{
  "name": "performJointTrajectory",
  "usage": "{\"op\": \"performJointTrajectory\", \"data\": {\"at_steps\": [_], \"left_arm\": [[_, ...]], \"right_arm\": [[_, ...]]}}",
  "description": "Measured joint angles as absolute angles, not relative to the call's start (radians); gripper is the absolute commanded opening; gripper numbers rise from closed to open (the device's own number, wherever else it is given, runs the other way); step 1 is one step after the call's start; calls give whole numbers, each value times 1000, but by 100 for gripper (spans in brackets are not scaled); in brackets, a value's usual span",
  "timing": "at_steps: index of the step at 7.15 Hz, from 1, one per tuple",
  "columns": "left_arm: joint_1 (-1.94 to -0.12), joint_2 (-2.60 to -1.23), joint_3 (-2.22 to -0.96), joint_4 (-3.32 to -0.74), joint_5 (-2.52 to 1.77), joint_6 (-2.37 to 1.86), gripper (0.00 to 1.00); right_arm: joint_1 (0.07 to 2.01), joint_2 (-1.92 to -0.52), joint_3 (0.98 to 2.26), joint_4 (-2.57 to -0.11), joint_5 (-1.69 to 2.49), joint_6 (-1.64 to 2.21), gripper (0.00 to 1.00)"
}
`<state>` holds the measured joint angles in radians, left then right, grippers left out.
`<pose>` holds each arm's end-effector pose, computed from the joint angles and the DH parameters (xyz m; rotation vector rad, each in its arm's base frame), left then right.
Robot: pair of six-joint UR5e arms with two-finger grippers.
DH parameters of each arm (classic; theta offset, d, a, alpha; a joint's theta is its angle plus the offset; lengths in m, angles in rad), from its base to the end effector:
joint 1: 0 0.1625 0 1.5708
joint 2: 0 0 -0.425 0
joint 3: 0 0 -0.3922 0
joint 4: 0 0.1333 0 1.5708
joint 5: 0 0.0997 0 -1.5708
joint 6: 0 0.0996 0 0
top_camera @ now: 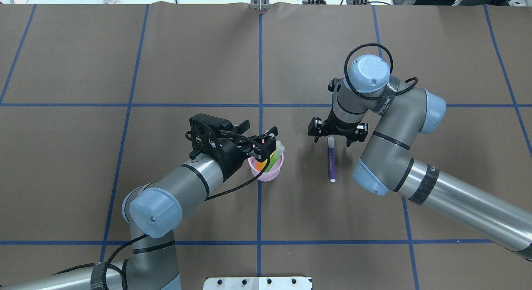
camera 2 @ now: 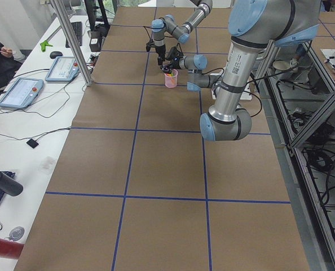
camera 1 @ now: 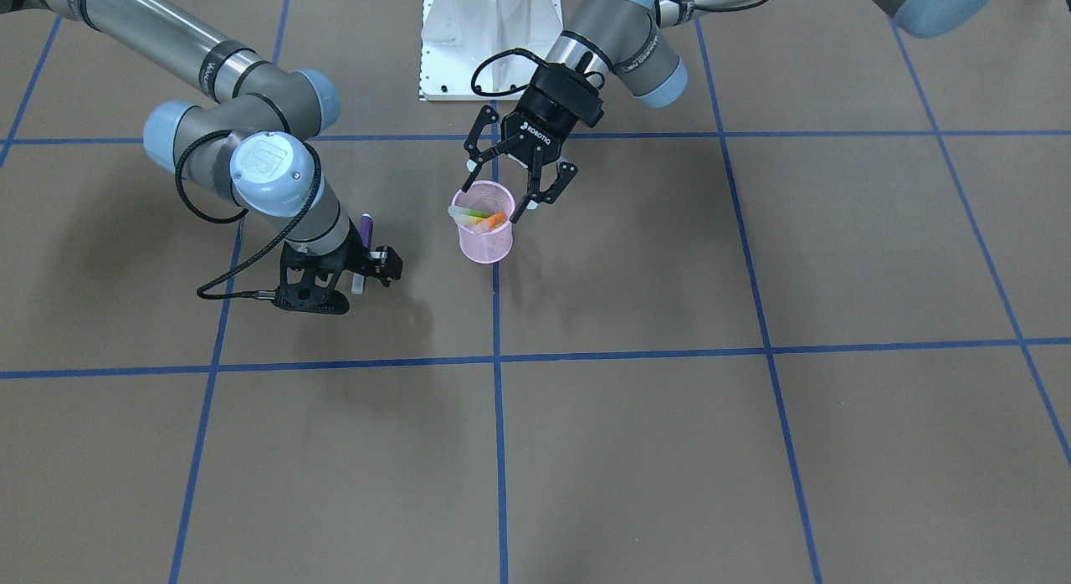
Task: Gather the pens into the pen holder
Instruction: 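Lower the orange marker into the cup while the right descends onto the purple marker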
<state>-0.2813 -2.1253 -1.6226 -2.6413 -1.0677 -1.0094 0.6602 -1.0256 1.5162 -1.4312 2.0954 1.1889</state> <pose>0.5475 -0.3469 0.1920 1.0073 1.3293 -0.2095 -0.4999 -0.4938 0.3520 -0.1332 -0.7855 0.0982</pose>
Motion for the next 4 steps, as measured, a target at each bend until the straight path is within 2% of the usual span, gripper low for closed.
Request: {"op": "performJointTrajectory", "data": {"at_steps": [3, 4], "left_arm": [[-283, -2125, -1629, -2641, -1069, -1009, 100], [-286, -2124, -1638, -2641, -1072, -1008, 100]], "right_arm": [[657, -1027, 1512, -1431, 2096, 1183, 62], [657, -1028, 1512, -1431, 2096, 1182, 62]]}}
